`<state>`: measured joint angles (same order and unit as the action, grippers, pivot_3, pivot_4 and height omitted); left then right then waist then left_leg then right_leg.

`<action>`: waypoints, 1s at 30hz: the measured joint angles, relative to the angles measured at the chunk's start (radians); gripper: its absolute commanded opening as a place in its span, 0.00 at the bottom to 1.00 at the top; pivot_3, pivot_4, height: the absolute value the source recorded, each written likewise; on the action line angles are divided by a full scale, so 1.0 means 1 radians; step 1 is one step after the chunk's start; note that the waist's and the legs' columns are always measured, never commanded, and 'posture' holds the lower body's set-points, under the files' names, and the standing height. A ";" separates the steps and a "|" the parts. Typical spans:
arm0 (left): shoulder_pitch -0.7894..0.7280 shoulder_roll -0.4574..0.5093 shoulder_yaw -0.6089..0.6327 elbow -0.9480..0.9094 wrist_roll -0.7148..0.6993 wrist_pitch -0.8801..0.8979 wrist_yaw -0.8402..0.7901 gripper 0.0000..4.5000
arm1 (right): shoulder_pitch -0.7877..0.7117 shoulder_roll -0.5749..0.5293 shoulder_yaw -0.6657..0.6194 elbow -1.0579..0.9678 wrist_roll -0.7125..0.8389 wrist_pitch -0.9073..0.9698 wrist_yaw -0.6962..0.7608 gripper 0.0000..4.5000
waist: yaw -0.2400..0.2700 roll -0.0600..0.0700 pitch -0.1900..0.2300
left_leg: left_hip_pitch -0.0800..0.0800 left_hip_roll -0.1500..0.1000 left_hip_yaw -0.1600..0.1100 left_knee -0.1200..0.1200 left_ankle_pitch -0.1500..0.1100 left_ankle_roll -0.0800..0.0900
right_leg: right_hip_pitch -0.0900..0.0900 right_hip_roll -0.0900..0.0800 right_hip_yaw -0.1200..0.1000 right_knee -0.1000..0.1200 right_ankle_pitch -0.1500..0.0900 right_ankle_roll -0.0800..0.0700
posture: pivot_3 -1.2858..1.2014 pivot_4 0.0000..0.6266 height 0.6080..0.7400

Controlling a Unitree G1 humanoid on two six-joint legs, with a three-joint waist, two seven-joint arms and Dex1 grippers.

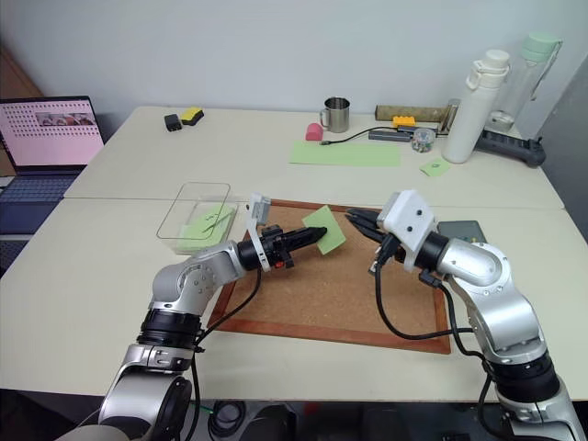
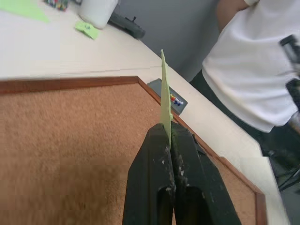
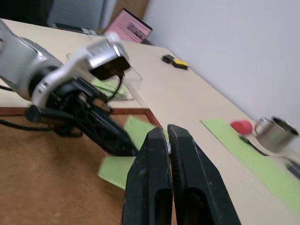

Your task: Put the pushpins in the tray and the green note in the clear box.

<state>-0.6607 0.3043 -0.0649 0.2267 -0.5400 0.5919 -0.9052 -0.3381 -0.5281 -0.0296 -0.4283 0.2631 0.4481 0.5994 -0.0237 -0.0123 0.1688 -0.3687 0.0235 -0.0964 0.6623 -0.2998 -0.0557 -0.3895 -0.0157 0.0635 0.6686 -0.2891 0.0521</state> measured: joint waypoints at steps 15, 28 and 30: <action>-0.040 0.010 -0.273 -0.103 0.321 -0.473 -0.180 0.00 | -0.218 -0.013 -0.254 0.854 -0.006 0.036 -0.163 0.10 | -0.019 0.006 0.003 | 0.001 0.001 0.014 -0.003 -0.001 0.003 | -0.001 -0.001 0.007 -0.004 0.001 0.001 | 0.52 0.24 1.00; 0.039 0.064 -0.263 -0.136 0.344 -0.474 -0.173 0.00 | -0.309 -0.021 -0.261 1.047 -0.005 -0.022 -0.121 0.61 | -0.012 0.006 0.003 | 0.001 0.001 0.015 -0.001 -0.001 0.003 | 0.000 -0.002 0.006 -0.003 0.001 0.002 | 0.52 0.24 1.00; 0.039 0.061 -0.263 -0.136 0.345 -0.474 -0.170 0.00 | -0.309 -0.027 -0.264 1.047 -0.004 -0.028 -0.121 0.61 | -0.011 0.006 0.003 | 0.001 0.001 0.015 -0.001 -0.001 0.003 | 0.000 -0.002 0.006 -0.003 0.001 0.002 | 0.52 0.24 1.00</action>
<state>-0.6214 0.3651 -0.3278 0.0907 -0.1946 0.1176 -1.0753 -0.6471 -0.5554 -0.2939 0.6182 0.2588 0.4200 0.4785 -0.0348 -0.0061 0.1722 -0.3680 0.0250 -0.0817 0.6608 -0.3013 -0.0529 -0.3899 -0.0174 0.0699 0.6651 -0.2883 0.0540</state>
